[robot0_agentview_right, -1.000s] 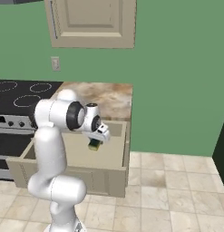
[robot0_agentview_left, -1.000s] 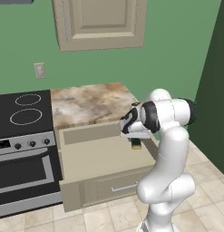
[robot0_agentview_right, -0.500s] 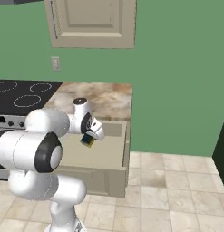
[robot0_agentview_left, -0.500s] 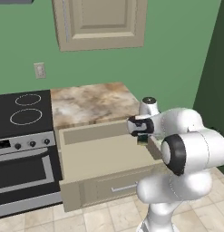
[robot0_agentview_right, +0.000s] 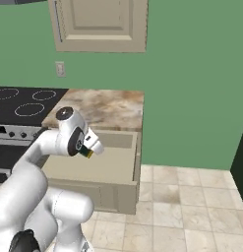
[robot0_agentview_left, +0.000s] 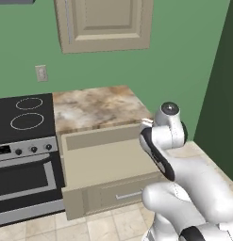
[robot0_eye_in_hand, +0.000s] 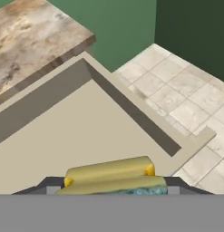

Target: Restock the sink supplies by placing the sponge and soap dispenser on the counter and next to the sink. Make sure the soap dispenser is upright.

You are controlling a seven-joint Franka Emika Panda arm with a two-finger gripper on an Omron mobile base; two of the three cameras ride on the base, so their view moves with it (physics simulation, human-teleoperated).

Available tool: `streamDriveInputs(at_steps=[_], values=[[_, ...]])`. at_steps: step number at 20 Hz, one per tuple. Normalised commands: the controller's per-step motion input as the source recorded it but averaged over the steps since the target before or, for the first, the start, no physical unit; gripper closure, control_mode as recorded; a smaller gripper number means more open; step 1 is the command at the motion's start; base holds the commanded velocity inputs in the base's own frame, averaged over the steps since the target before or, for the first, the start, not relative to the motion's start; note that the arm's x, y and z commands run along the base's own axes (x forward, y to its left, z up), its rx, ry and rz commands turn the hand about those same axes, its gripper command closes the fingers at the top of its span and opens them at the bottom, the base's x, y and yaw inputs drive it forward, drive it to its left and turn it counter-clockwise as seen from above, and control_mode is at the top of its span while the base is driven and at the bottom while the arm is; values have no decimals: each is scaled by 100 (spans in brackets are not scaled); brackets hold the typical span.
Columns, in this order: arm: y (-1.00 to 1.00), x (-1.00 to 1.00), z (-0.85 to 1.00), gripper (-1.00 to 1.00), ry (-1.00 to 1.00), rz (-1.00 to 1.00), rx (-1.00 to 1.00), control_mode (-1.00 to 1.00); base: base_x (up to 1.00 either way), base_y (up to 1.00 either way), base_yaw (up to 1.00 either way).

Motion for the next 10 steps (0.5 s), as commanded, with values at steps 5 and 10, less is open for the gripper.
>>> streamDriveInputs(at_steps=[5, 10], values=[[0, -31, 100, 100, -1, -9, 0, -100, 0, 0, 0], [-1, -12, 58, 100, 5, -8, 0, -100, 0, 0, 0]])
